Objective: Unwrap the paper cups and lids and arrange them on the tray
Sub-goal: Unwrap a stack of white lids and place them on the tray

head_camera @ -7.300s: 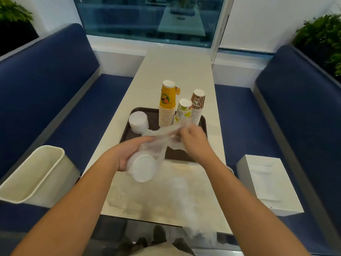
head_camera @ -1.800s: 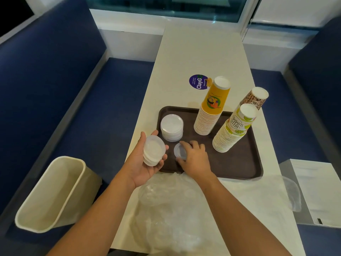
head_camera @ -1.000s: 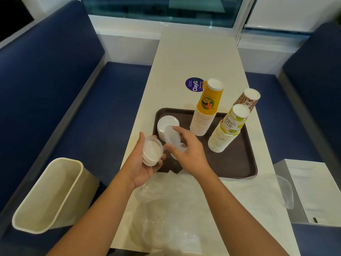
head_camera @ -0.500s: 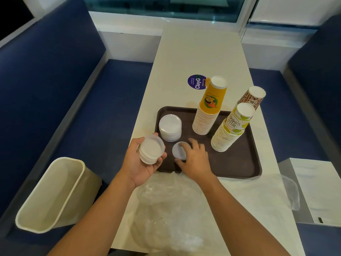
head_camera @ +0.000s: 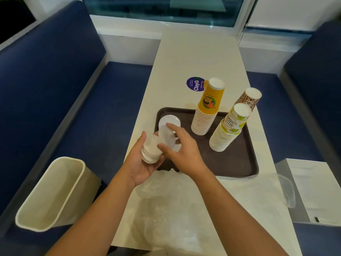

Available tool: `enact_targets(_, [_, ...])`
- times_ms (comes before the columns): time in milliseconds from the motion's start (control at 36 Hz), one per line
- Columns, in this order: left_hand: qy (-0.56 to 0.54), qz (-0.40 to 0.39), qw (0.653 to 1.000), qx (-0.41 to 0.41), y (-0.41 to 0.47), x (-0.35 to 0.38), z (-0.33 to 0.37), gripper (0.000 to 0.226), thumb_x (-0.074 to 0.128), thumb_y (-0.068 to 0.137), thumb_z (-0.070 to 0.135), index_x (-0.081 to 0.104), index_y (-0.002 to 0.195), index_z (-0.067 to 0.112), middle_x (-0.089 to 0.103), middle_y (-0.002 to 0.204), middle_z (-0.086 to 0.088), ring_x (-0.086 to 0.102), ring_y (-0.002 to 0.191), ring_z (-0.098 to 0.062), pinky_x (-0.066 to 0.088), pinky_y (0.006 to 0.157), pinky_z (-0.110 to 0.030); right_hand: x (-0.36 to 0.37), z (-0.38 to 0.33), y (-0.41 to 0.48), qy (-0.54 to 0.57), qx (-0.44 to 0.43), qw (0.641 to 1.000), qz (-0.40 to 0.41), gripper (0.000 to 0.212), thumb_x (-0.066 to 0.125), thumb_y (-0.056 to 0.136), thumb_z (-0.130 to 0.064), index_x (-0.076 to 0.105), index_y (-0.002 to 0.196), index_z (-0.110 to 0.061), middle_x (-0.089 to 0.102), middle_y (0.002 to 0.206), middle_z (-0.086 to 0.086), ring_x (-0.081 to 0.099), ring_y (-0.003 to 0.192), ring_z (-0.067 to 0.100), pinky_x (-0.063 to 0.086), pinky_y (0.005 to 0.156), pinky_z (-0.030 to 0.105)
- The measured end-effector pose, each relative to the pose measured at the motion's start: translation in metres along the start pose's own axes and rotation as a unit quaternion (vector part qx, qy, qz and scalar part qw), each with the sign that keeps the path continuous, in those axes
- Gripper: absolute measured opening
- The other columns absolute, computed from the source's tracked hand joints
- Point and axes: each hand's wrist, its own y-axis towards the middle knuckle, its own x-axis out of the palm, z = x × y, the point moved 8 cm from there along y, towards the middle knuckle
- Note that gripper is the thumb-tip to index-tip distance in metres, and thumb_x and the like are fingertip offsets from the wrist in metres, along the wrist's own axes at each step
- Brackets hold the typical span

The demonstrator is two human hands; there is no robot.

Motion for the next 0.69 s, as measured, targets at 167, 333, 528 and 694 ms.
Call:
enact_targets(167, [0.006, -0.013, 1.0, 0.003, 0.002, -0.006, 0.002, 0.046, 0.059, 0.098, 0.049, 0.069, 0.136, 0.025, 0.067, 0.116, -0.017, 0.065, 0.095, -0.026, 0.061, 0.073, -0.031, -0.02, 0.041, 0.009, -0.088, 0.059, 0.992, 0.067, 0.07, 0.076, 0.087, -0.053, 0.044, 0.146, -0.036, 0.047, 0.149, -0.011, 0.042, 0.134, 0.014, 0.046, 0.11, 0.04])
enact_targets(333, [0.018, -0.019, 1.0, 0.001, 0.005, -0.006, -0.001, 0.049, 0.06, 0.094, 0.054, 0.071, 0.133, 0.027, 0.069, 0.112, -0.017, 0.065, 0.089, -0.024, 0.058, 0.07, -0.029, -0.002, 0.091, 0.013, -0.245, 0.127, 0.961, -0.026, 0.076, 0.074, 0.089, -0.052, 0.039, 0.153, -0.031, 0.042, 0.155, -0.003, 0.033, 0.139, 0.025, 0.037, 0.116, 0.045])
enact_targets(528, [0.024, 0.002, 1.0, -0.01, 0.012, -0.012, -0.003, 0.058, 0.054, 0.095, 0.066, 0.071, 0.132, 0.025, 0.069, 0.109, -0.017, 0.064, 0.083, -0.022, 0.055, 0.067, -0.028, 0.014, 0.109, 0.015, -0.284, 0.134, 0.947, -0.064, 0.076, 0.074, 0.091, -0.048, 0.036, 0.155, -0.03, 0.038, 0.158, -0.003, 0.03, 0.142, 0.03, 0.036, 0.118, 0.049])
enact_targets(694, [0.012, 0.003, 1.0, -0.016, 0.013, -0.016, -0.002, 0.053, 0.049, 0.102, 0.059, 0.069, 0.135, 0.023, 0.068, 0.107, -0.017, 0.063, 0.081, -0.022, 0.054, 0.066, -0.028, 0.016, 0.114, 0.019, -0.274, 0.145, 0.949, -0.058, 0.077, 0.076, 0.089, -0.048, 0.036, 0.154, -0.032, 0.036, 0.156, 0.0, 0.03, 0.141, 0.029, 0.036, 0.117, 0.048])
